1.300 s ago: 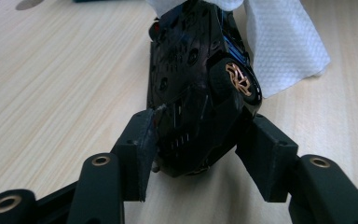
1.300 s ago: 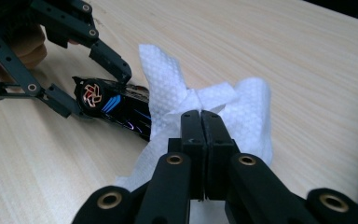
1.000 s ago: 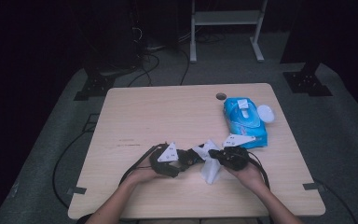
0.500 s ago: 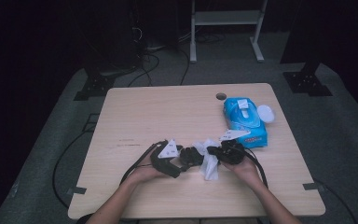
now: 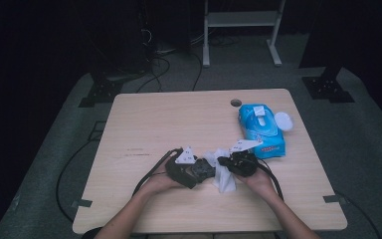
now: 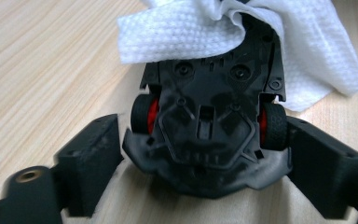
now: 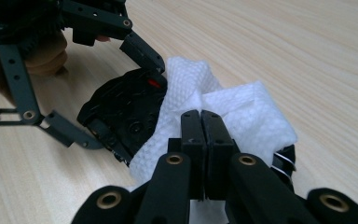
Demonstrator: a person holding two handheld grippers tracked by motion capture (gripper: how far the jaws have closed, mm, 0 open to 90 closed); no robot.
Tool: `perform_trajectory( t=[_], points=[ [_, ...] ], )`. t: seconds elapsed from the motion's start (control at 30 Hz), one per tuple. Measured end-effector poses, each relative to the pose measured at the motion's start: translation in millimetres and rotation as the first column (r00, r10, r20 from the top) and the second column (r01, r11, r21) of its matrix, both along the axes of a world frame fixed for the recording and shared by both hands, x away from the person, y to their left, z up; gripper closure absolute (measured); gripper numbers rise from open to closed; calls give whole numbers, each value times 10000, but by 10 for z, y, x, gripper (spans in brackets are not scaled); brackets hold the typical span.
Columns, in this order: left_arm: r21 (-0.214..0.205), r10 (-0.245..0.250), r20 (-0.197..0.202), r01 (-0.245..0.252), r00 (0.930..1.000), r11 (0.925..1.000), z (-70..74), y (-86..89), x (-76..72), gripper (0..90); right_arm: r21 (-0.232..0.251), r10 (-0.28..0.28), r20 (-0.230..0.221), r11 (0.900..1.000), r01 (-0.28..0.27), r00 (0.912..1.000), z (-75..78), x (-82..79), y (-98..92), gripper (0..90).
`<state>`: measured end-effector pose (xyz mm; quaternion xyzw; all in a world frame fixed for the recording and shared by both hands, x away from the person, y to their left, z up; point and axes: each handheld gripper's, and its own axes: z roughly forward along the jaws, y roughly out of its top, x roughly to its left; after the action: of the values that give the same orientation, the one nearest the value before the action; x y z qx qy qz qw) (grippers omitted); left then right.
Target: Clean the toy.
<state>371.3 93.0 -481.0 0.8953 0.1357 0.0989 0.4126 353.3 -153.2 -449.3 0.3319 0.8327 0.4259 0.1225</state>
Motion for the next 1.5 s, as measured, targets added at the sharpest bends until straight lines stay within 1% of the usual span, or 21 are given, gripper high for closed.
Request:
perform_trajectory(
  t=[0.03, 0.1, 0.17, 0.27, 0.43, 0.5, 0.53, 0.57, 0.7, 0.77, 0.83, 0.93, 1.0, 1.03, 1.13, 1.17, 1.2, 1.23, 1.33, 1.37, 1.5],
  points=[
    [2, -68, 58, 68, 10000, 10000, 1, 3, 0, 211, 3, 19, -27, 10000, -19, 10000, -1, -1, -3, 883],
    [3, -79, 85, 79, 9999, 10000, 8, 2, -2, 218, 14, 41, -82, 10000, -41, 10000, -1, 1, -5, 883],
    [16, -80, 292, 80, 9995, 10000, 21, -3, -16, 228, -18, 46, -93, 10000, -47, 9999, 0, -2, 8, 883],
    [36, -79, 338, 78, 9994, 10000, 34, -11, -20, 233, -10, 234, -141, 9997, -235, 9996, -7, -12, 86, 884],
    [153, -91, 368, 86, 9993, 9998, 32, -22, -26, 233, -8, 1011, -251, 9949, -1011, 9946, -35, -31, 376, 883],
    [325, -143, 435, 129, 9990, 9994, 20, -17, -28, 233, -206, 1255, -175, 9918, -1259, 9919, -45, -26, 469, 883],
    [289, -123, 409, 111, 9991, 9995, 15, -14, -30, 233, -307, 1293, -176, 9911, -1298, 9914, -48, -25, 494, 883],
    [282, -149, 382, 139, 9992, 9995, 18, -7, -25, 234, -380, 1359, -91, 9900, -1362, 9907, -50, -21, 496, 883],
    [263, -151, 481, 139, 9987, 9996, 25, -13, -35, 235, -452, 1009, 52, 9939, -1006, 9949, -26, -7, 374, 883],
    [241, -180, 565, 166, 9982, 9996, 37, -13, -36, 236, -413, 797, 56, 9960, -794, 9968, -17, 0, 289, 883],
    [109, -144, 583, 138, 9982, 9998, 51, -22, -43, 236, -397, 535, 81, 9978, -531, 9985, -7, 0, 186, 883],
    [85, -162, 611, 157, 9980, 9998, 56, -23, -41, 235, -210, 381, 25, 9991, -381, 9993, -18, 0, 94, 883],
    [93, -162, 621, 157, 9979, 9998, 53, -19, -38, 232, -262, 409, 79, 9988, -407, 9991, -19, -6, 87, 883],
    [46, -122, 526, 120, 9985, 9999, 48, -17, -35, 228, -265, 398, 120, 9989, -395, 9991, -21, -9, 89, 883],
    [290, -5, 288, -3, 9996, 9996, 17, -3, -10, 201, -200, 357, 138, 9992, -354, 9993, -25, 2, 81, 883],
    [303, -54, 215, 48, 9998, 9995, 9, 3, -6, 205, -124, 333, 44, 9994, -332, 9994, -26, 7, 76, 883],
    [255, -76, 227, 70, 9997, 9997, 6, 4, -8, 240, -108, 324, 18, 9994, -323, 9995, -26, 7, 75, 883],
    [294, -68, 250, 61, 9997, 9995, 9, 4, -6, 251, -149, 332, 69, 9993, -331, 9994, -26, 7, 76, 883],
    [351, -73, 261, 64, 9996, 9994, 13, -1, -9, 256, -249, 317, 80, 9992, -315, 9995, -16, -5, 99, 883],
    [404, -69, 270, 58, 9996, 9992, 18, -8, -15, 257, -259, 360, 7, 9990, -360, 9994, -11, -10, 113, 883],
    [471, -148, 365, 130, 9992, 9988, 28, -45, -38, 259, -50, 1110, -201, 9938, -1111, 9936, -19, -47, 308, 883]
  ],
)
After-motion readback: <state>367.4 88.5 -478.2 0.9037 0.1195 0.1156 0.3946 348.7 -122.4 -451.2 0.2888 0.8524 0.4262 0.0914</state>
